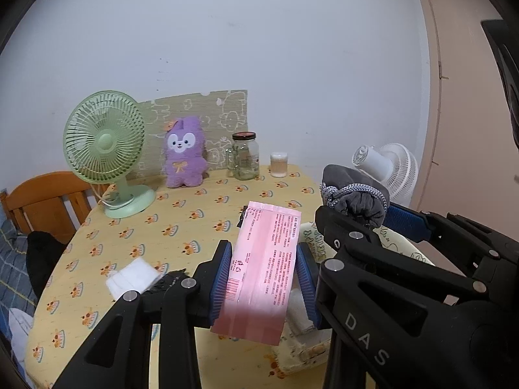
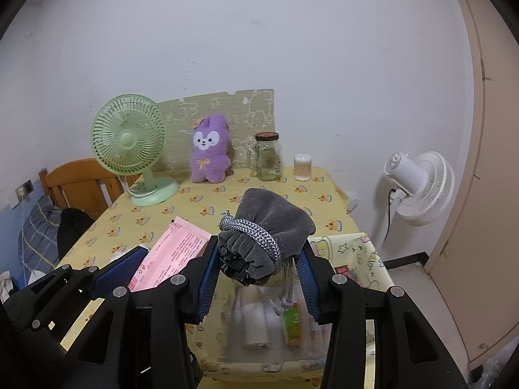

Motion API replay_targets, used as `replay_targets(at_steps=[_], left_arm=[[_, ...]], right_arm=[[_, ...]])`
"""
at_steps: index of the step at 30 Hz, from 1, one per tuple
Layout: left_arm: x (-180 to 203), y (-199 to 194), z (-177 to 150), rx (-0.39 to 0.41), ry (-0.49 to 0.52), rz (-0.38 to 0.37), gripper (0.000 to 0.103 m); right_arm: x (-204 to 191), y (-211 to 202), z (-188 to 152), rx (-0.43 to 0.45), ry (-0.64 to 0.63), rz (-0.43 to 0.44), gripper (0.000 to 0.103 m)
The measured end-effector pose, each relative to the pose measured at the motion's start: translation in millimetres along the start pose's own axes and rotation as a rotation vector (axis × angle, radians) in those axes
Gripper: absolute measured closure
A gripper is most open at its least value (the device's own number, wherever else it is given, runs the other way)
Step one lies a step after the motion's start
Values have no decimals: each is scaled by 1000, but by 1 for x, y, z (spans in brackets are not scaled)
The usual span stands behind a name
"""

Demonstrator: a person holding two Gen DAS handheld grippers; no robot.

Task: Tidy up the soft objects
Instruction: 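Lift the pouch and paper slip and carry them over the storage box, then lower both items into the box and open both tools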

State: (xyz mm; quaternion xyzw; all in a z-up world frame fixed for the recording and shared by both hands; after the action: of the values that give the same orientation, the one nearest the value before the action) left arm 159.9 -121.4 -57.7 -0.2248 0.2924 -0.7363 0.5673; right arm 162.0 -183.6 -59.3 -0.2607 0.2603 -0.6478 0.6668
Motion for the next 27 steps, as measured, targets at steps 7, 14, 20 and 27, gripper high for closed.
replay_targets(at_steps=[7,14,20,27], left_arm=[[17,11,3,-9,23,-24,62],[35,23,5,-24,49,-51,62],[48,36,5,-44,69,-72,62],[59,54,2,-80,87,-89,61]], right_arm=[[20,5,-1,-7,24,-22,55],[40,11,-4,-18,52,-47,55],[56,20,-8,-36,74,-63,55],[71,33,-15,-66,105,-80,55]])
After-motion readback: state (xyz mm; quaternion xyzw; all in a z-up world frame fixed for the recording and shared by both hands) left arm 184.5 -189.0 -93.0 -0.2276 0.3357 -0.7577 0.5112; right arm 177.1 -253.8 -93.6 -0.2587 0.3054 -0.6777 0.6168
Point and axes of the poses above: each gripper's, at about its wrist camera, not at the fingertips, and y roughly the way its jaws point, x to its right, z to its top, the point moved 10 cm from there along y, roughly the way its jaws point, and after that the axes turned 15 degrees about -x, right-handed, at the moved point
